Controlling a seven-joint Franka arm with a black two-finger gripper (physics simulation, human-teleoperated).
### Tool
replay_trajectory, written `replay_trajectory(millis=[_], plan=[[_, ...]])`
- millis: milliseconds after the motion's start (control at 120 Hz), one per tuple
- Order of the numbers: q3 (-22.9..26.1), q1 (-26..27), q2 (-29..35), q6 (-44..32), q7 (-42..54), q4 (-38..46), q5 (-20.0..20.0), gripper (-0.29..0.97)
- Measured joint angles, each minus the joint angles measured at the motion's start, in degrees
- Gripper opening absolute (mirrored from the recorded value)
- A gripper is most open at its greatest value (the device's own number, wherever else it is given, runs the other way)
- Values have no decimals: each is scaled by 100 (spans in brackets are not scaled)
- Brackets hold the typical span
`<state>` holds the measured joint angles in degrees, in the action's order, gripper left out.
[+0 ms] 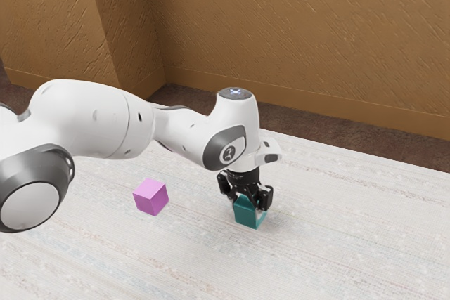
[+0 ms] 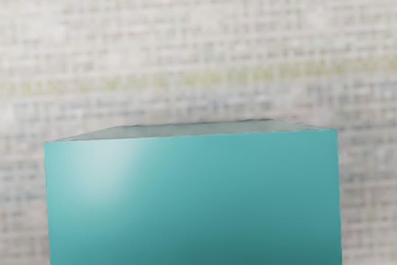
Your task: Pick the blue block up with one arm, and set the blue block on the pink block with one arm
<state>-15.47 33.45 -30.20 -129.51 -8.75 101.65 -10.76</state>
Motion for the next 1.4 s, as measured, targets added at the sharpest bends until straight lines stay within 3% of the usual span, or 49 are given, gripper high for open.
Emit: replay_trajectory(millis=[200, 508, 675, 917, 1058, 1400], plan=[[0, -35, -78, -158, -22, -29, 9, 48], [-38, -17, -85, -312, -95, -36, 38, 39], [-376, -70, 321, -242, -129, 92, 55, 37], [-487, -1075, 1553, -174, -11, 1153, 310, 38], [191, -1994, 2203, -393, 246, 2027, 422, 38], [325, -2459, 2732, -591, 1085, 2661, 470, 38]])
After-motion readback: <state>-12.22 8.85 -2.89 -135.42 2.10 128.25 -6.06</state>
